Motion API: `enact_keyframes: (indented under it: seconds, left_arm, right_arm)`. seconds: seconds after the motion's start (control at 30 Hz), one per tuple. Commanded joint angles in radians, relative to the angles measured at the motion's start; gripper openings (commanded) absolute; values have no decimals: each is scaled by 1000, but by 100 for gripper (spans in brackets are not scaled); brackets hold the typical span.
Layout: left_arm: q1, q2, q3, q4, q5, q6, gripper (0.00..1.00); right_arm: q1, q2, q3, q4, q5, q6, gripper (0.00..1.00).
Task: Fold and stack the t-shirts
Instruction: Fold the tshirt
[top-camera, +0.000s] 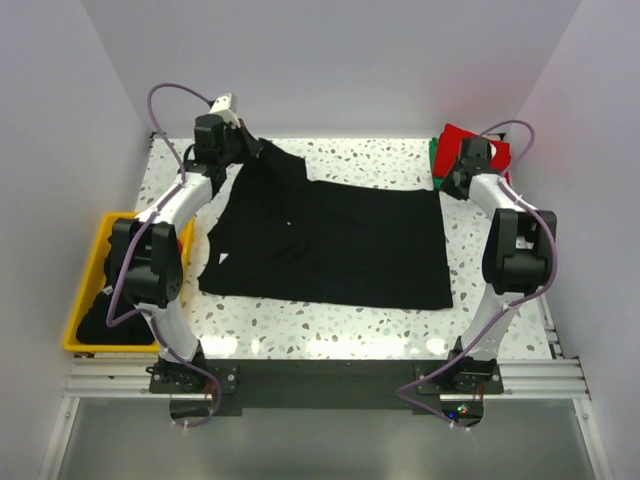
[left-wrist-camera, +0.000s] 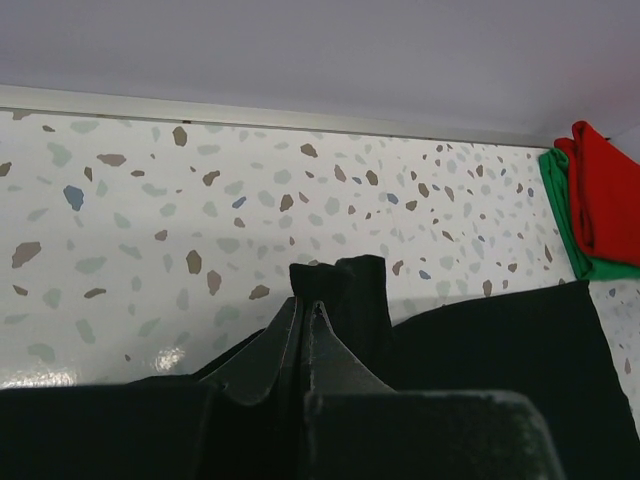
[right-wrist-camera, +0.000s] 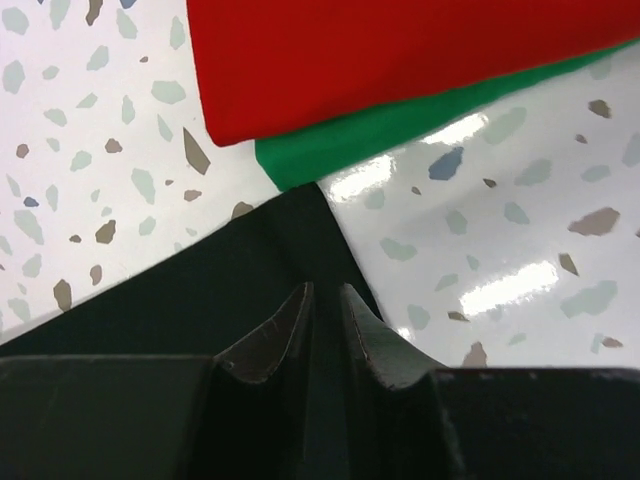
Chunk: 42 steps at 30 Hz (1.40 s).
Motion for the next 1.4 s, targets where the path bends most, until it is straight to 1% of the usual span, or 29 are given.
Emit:
enact_keyframes:
  seconds: [0.0,0.2,0.23,0.33,0.47,0.67,0.83,0.97,1.03,1.1,1.17,1.23,1.27,1.37]
  left_arm:
    - [-1,9,29,17,-16,6,0]
    - [-3,44,51,18,-8,7,0]
    - [-1,47,59,17,-6,7,0]
    - [-1,58,72,11,-2,16,0]
    - [-1,69,89,0,3,27,0]
    - [-1,92,102,0,18,30,0]
    - [-1,103,108,0,24,29,0]
    - [-1,106,106,0,26,29,0]
    - [-1,106,106,-2,26,27,0]
    - [-1,107,106,-2,26,29,0]
    - [-1,107,106,-2,29,27,0]
    - [-1,107,106,-2,32,26,0]
    - [-1,107,106,0,35,22,0]
    - [-1,104,106,-2,35,24,0]
  right_arm:
    - [-1,70,47,79,-59,-2,20]
    - [-1,182,141,78,-87,-14,27]
    - [-1,190,148,78,-87,-17,29]
    - [-1,222,179,76,-81,-33,30]
    - [-1,248,207,69,-57,-51,36]
    - [-1,296,245,58,-60,-60,36]
    - [-1,299,216,78,-63,-57,35]
    - [-1,299,201,90,-72,-50,29]
    - [-1,293,197,92,-78,-45,23]
    - [-1,284,191,87,-78,-43,21]
    - [-2,273,176,92,-77,-42,16]
    - [-1,255,164,98,-78,-40,13]
    - [-2,249,155,104,-80,-39,10]
    - [-1,224,141,113,-90,-34,5]
